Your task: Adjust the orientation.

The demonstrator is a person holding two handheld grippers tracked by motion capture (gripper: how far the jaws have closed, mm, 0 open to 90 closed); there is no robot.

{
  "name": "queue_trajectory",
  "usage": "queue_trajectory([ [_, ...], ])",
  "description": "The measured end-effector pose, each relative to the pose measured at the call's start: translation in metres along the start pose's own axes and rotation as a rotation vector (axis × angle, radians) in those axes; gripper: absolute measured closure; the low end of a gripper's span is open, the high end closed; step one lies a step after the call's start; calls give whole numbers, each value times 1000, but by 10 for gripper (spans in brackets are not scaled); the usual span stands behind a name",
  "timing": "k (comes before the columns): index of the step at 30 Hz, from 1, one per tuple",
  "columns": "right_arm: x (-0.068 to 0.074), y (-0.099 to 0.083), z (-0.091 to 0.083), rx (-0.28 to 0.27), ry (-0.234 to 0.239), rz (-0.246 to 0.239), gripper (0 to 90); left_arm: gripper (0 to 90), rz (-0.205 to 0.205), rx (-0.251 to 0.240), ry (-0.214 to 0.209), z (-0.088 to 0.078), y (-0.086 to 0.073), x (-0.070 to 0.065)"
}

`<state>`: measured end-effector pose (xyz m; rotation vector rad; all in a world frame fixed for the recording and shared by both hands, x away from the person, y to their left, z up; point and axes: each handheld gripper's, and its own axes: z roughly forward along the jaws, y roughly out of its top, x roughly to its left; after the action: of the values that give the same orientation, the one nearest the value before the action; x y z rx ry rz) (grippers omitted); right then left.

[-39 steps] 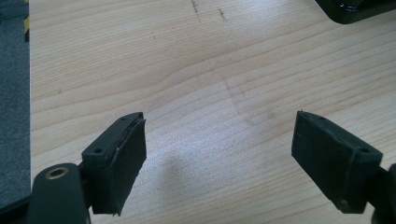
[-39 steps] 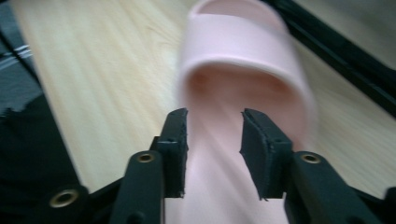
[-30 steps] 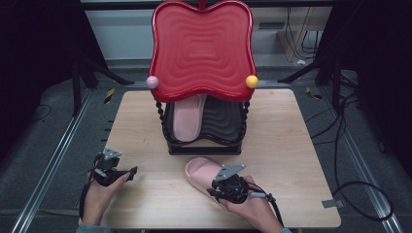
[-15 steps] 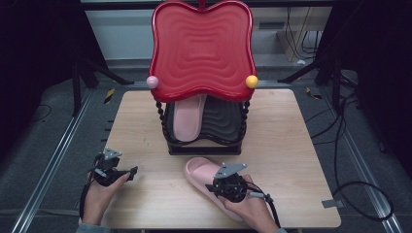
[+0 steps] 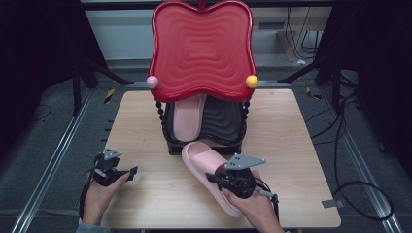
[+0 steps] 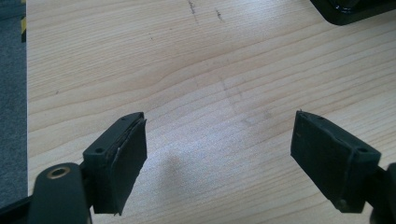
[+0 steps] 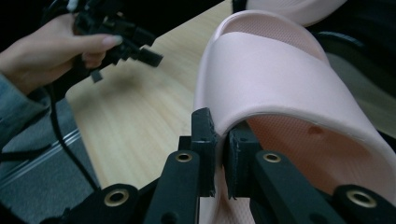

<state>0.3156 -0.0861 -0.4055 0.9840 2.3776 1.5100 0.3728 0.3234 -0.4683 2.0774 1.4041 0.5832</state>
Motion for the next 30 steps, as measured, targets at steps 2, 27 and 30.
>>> queue_trajectory([
  [2,-4,4,1,-10,-14,27,840,182,-1,1,-1,0,0,0],
  [27,-13,39,-18,-154,-167,88,843,184,2,14,-12,4,-1,-3],
  [30,-16,45,-13,-178,-204,101,843,184,1,14,-13,4,-2,-3],
])
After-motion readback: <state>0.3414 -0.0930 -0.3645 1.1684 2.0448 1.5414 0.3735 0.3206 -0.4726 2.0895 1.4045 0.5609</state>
